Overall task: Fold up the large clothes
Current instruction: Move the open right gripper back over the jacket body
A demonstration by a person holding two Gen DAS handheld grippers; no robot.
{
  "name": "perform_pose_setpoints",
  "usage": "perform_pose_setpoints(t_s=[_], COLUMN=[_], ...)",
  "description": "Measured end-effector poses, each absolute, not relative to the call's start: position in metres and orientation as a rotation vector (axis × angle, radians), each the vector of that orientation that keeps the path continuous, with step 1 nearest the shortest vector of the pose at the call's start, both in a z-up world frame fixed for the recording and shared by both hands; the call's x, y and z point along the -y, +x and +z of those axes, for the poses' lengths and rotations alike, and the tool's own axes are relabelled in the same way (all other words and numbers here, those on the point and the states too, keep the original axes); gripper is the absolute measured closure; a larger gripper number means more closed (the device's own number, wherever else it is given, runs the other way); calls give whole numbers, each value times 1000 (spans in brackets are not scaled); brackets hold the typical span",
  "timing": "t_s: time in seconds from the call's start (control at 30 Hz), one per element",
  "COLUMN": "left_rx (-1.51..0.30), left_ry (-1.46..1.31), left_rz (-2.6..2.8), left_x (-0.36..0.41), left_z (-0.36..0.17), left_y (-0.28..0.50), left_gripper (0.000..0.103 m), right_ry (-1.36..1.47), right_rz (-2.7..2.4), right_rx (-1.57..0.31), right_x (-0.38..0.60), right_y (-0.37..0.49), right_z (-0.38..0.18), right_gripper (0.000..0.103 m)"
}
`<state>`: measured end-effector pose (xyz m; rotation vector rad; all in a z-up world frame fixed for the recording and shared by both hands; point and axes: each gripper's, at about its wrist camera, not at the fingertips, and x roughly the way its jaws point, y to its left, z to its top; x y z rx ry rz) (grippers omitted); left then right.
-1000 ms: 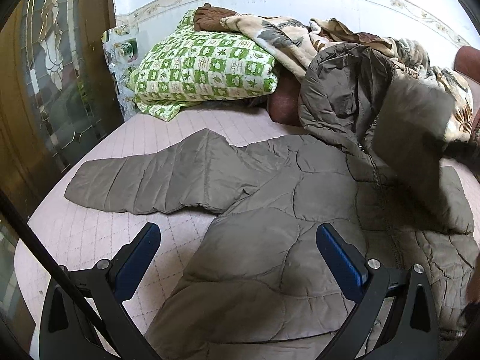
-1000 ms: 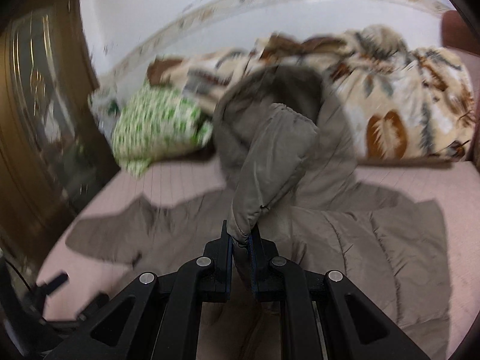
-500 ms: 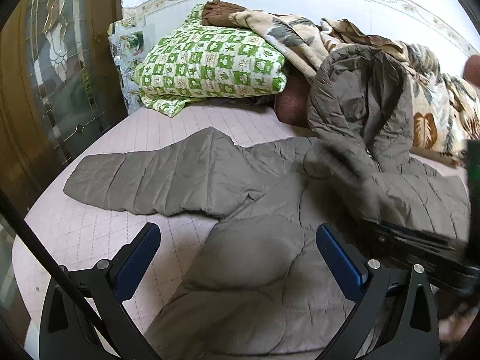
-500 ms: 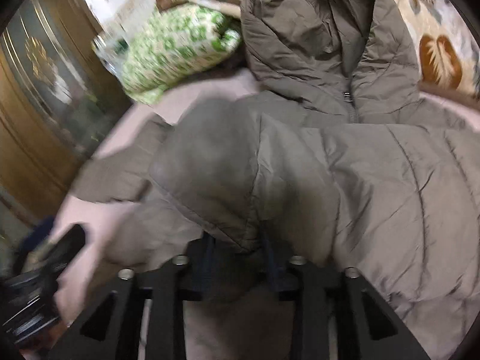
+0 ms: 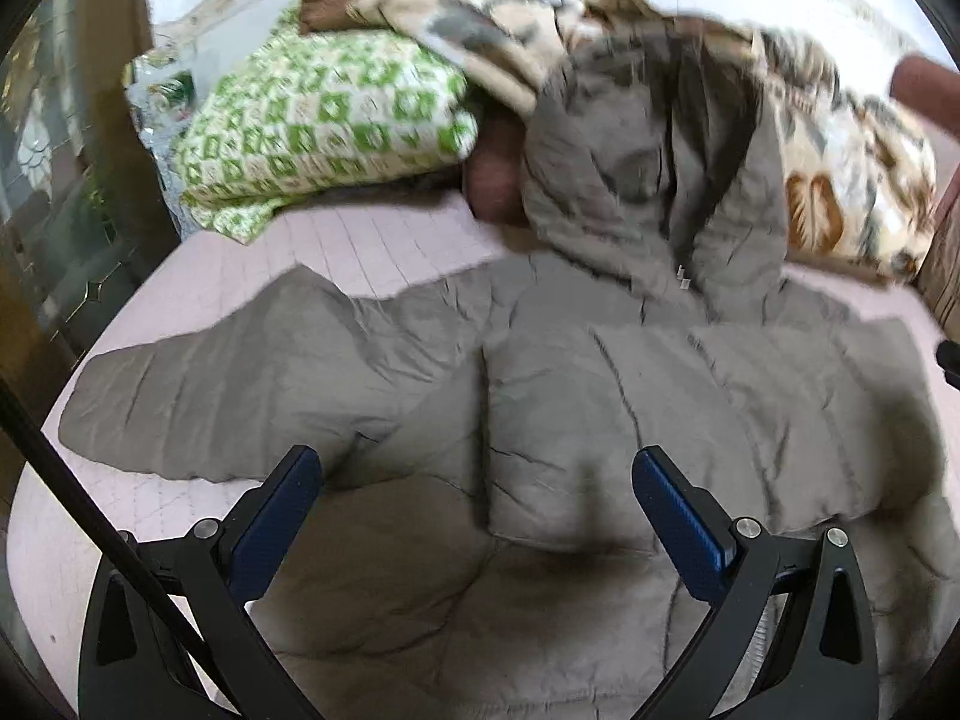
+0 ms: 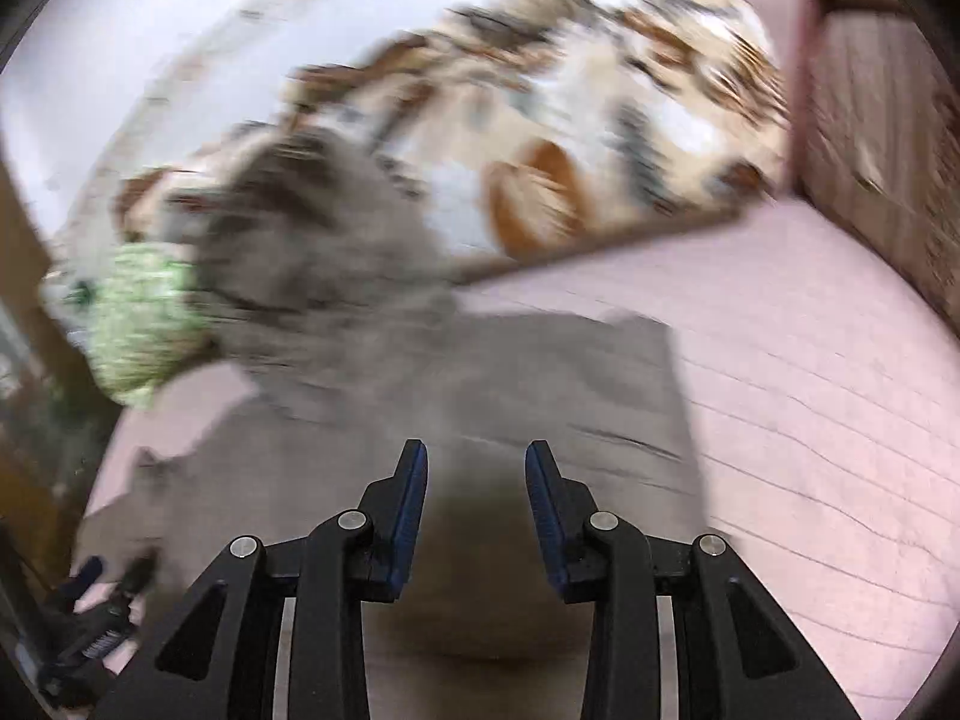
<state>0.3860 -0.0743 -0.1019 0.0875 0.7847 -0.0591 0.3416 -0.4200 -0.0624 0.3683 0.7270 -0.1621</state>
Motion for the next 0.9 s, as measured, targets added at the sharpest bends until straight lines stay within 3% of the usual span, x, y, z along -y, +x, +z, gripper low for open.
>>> perform_pose_setpoints(t_s=[0.3, 0.63, 0.9], left_rx=[-994, -824, -840], left_ry=[70, 13, -8], left_rz=[-84, -99, -84], left_x=[77, 55, 29], left_z=[-149, -99, -95], left_y=[416, 384, 383], left_gripper=[0, 0, 0], right_ry=[586, 445, 330], right_rz=[-243, -201, -90], right_rx=[-899, -831, -797], right_x=[473, 427, 353], right_y=[349, 335, 304], right_z=[-128, -75, -53], right_gripper=[72, 68, 67])
